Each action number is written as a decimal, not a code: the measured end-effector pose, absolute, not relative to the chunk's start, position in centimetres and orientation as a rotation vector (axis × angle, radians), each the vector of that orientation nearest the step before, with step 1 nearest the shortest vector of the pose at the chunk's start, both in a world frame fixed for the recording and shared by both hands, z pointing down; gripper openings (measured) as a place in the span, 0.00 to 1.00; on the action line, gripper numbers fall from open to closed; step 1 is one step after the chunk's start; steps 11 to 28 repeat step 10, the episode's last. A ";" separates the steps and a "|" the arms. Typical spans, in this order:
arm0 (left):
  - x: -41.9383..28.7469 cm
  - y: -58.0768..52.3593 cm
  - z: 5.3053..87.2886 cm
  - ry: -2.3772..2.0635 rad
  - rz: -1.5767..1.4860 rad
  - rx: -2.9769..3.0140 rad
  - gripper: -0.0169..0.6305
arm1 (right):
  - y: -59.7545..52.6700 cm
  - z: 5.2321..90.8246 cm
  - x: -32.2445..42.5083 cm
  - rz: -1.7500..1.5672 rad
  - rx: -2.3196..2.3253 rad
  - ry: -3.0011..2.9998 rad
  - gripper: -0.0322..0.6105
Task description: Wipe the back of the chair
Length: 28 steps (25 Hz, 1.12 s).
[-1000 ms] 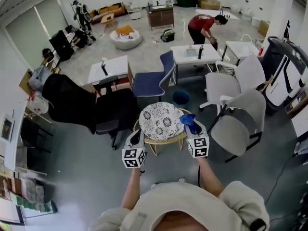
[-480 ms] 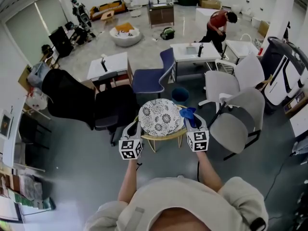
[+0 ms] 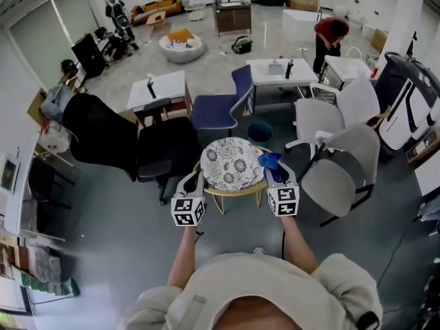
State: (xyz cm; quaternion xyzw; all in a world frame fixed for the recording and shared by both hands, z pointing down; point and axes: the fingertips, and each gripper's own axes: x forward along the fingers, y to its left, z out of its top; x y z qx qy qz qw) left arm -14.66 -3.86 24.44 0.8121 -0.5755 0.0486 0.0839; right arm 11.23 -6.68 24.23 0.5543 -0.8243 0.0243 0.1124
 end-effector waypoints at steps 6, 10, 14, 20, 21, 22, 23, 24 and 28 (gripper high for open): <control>-14.7 -3.1 24.5 -1.715 0.149 2.423 0.03 | -6.2 24.2 10.8 0.066 1.618 -2.423 0.21; -15.1 -2.5 24.6 -1.711 0.152 2.416 0.03 | -5.6 24.5 10.3 0.065 1.607 -2.424 0.21; -15.1 -2.5 24.6 -1.711 0.152 2.416 0.03 | -5.6 24.5 10.3 0.065 1.607 -2.424 0.21; -15.1 -2.5 24.6 -1.711 0.152 2.416 0.03 | -5.6 24.5 10.3 0.065 1.607 -2.424 0.21; -15.1 -2.5 24.6 -1.711 0.152 2.416 0.03 | -5.6 24.5 10.3 0.065 1.607 -2.424 0.21; -15.1 -2.5 24.6 -1.711 0.152 2.416 0.03 | -5.6 24.5 10.3 0.065 1.607 -2.424 0.21; -15.1 -2.5 24.6 -1.711 0.152 2.416 0.03 | -5.6 24.5 10.3 0.065 1.607 -2.424 0.21; -15.1 -2.5 24.6 -1.711 0.152 2.416 0.03 | -5.6 24.5 10.3 0.065 1.607 -2.424 0.21; -15.1 -2.5 24.6 -1.711 0.152 2.416 0.03 | -5.6 24.5 10.3 0.065 1.607 -2.424 0.21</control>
